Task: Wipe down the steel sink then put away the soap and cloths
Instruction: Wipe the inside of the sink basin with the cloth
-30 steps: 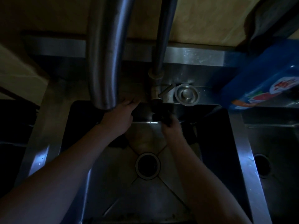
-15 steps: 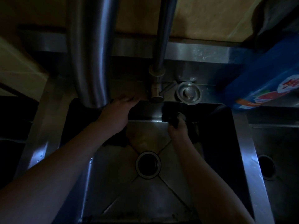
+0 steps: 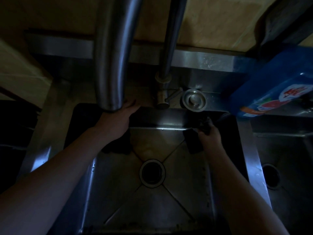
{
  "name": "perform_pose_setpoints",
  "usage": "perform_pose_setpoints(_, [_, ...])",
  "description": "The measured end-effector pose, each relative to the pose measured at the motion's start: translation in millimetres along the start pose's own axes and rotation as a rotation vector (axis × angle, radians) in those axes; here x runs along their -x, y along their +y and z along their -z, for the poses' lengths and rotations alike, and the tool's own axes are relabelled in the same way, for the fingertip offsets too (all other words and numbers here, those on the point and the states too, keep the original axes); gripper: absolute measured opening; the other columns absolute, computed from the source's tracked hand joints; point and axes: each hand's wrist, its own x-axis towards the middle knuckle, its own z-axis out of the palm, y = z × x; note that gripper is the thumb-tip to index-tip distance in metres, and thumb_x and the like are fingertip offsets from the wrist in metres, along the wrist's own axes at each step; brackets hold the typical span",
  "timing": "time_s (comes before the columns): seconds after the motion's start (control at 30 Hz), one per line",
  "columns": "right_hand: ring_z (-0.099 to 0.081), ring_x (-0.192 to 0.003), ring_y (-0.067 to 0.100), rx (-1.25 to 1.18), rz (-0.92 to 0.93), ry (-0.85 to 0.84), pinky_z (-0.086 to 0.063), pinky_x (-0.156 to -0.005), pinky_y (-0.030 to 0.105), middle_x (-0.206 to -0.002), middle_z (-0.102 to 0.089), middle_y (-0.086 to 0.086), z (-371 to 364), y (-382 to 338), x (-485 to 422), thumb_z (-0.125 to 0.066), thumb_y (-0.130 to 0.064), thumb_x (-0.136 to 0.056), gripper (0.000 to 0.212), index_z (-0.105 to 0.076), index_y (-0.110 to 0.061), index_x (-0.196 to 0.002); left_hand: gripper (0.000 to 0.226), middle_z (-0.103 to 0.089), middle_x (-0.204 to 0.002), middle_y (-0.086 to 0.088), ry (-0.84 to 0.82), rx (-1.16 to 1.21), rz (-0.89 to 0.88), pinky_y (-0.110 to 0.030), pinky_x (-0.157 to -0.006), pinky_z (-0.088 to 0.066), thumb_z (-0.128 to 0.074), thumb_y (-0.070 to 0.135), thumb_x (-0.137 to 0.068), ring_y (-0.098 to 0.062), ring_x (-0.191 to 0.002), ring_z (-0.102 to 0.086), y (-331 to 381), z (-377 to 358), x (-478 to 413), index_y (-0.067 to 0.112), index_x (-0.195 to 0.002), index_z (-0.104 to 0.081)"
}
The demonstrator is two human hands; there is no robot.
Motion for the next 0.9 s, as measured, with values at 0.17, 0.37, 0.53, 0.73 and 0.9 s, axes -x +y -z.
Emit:
perform_pose_setpoints(0.17, [-0.055, -0.094, 0.020, -0.003, -0.112, 0.063, -0.045, -0.073, 0.025, -0.116, -0.054, 0.009, -20, -6, 0, -0.053, -0.001, -0.090, 0.044, -0.047, -0.014, -0.132, 0.058, -0.033, -0.150, -0.009, 0.043, -0.064, 0.056, -0.049, -0.106, -0.027, -0.045, 0.006, -0.086, -0.030, -0.131, -0.037, -24, 14, 14, 0.028, -0.139, -0.039])
perform_pose_setpoints(0.37, [-0.056, -0.111, 0.027, 0.057, 0.111, -0.086, -0.046, -0.097, 0.038, -0.125, -0.058, 0.017, -112, -30, 43, -0.052, -0.002, -0.091, 0.040, -0.049, -0.007, -0.131, 0.038, -0.047, -0.131, -0.030, 0.141, -0.036, 0.146, -0.058, -0.095, -0.039, -0.052, 0.001, -0.084, -0.045, -0.118, -0.046, -55, 22, 31, 0.002, -0.121, -0.055])
perform_pose_setpoints(0.53, [-0.059, -0.105, 0.022, 0.010, 0.171, -0.267, -0.050, -0.085, 0.030, -0.120, -0.060, 0.010, -180, -55, 88, -0.052, -0.021, -0.093, 0.037, -0.045, -0.012, -0.128, 0.047, -0.041, -0.139, -0.017, 0.077, -0.157, 0.151, -0.051, -0.101, -0.033, -0.053, 0.013, -0.084, -0.035, -0.124, -0.040, -70, 16, 29, 0.013, -0.130, -0.046])
perform_pose_setpoints(0.73, [-0.061, -0.112, 0.032, -0.212, 0.061, -0.300, -0.053, -0.091, 0.038, -0.119, -0.063, 0.021, -195, -70, 92, -0.056, 0.000, -0.091, 0.035, -0.053, 0.001, -0.125, 0.060, -0.024, -0.152, -0.013, 0.054, -0.058, 0.113, -0.052, -0.107, -0.027, -0.050, 0.015, -0.089, -0.034, -0.134, -0.031, -83, 15, 29, 0.024, -0.144, -0.029])
perform_pose_setpoints(0.9, [-0.059, -0.074, 0.008, -0.103, 0.079, -0.151, -0.045, -0.056, 0.010, -0.092, -0.064, 0.005, -135, -52, 72, -0.060, -0.001, -0.088, 0.027, -0.061, -0.003, -0.115, 0.059, -0.021, -0.154, -0.011, 0.037, -0.045, 0.082, -0.047, -0.109, -0.024, -0.048, 0.015, -0.091, -0.031, -0.136, -0.027, -86, 17, 32, 0.025, -0.145, -0.027])
